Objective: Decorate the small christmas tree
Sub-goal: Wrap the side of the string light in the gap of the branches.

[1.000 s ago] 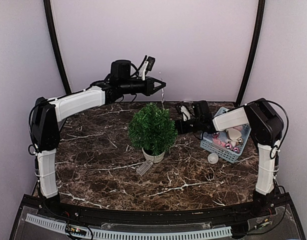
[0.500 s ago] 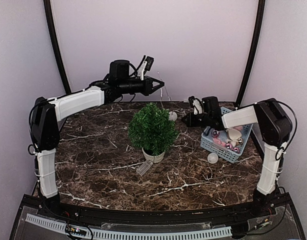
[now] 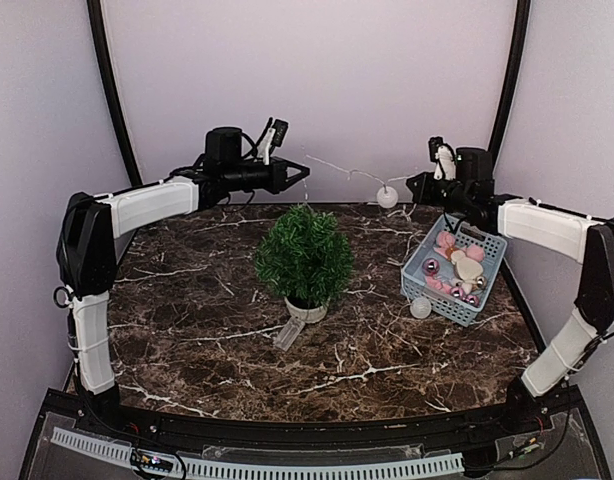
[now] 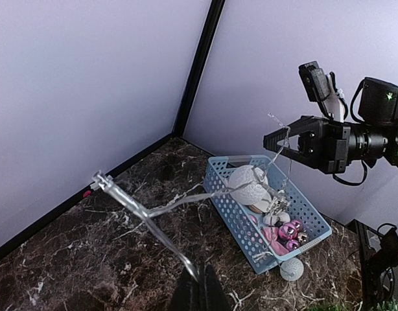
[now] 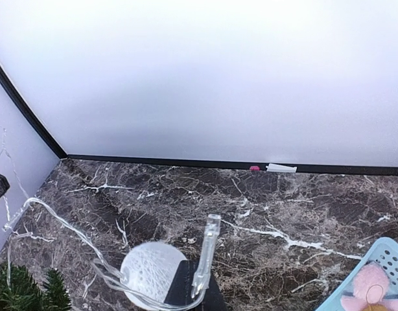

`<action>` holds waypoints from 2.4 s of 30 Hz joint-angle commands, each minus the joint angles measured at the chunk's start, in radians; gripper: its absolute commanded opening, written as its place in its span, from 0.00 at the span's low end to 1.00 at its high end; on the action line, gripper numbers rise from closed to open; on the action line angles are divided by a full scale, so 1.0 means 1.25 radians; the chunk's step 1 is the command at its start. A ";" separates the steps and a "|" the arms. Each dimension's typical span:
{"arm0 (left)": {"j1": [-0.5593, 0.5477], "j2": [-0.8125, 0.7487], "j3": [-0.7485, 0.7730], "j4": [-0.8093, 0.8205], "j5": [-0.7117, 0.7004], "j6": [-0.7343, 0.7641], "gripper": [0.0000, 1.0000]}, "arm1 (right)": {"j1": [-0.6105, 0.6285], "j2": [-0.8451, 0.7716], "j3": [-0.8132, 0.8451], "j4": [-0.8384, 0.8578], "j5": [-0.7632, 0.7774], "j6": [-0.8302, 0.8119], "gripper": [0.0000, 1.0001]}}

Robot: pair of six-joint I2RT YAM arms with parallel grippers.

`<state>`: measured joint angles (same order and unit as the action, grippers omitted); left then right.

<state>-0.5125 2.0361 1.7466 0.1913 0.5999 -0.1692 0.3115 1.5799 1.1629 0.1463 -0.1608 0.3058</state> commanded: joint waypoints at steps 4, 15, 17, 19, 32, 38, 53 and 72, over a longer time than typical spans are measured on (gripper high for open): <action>-0.001 0.021 -0.011 0.079 0.080 -0.019 0.00 | 0.001 -0.075 0.066 -0.085 0.005 -0.026 0.00; 0.003 0.069 -0.018 0.072 0.036 -0.005 0.00 | 0.004 -0.173 0.097 -0.146 -0.019 -0.032 0.00; 0.005 0.077 -0.028 0.080 0.034 -0.008 0.00 | 0.007 -0.189 0.111 -0.155 -0.027 -0.031 0.00; 0.010 0.078 -0.042 0.095 0.034 -0.012 0.00 | 0.011 -0.199 0.126 -0.159 -0.041 -0.027 0.00; 0.052 0.048 -0.179 0.199 0.052 -0.039 0.00 | 0.117 -0.175 0.261 -0.254 -0.083 -0.056 0.00; 0.059 -0.014 -0.284 0.287 0.038 -0.032 0.02 | 0.162 -0.160 0.312 -0.281 -0.128 -0.061 0.00; 0.060 -0.149 -0.523 0.524 -0.048 -0.042 0.02 | 0.225 -0.193 0.366 -0.354 -0.369 -0.087 0.00; 0.060 -0.194 -0.620 0.635 -0.038 -0.051 0.05 | 0.293 -0.249 0.354 -0.384 -0.649 -0.084 0.00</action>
<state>-0.4458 1.8481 0.9909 0.9596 0.5621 -0.2359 0.6636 1.3304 1.6093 -0.4507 -0.8322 0.1619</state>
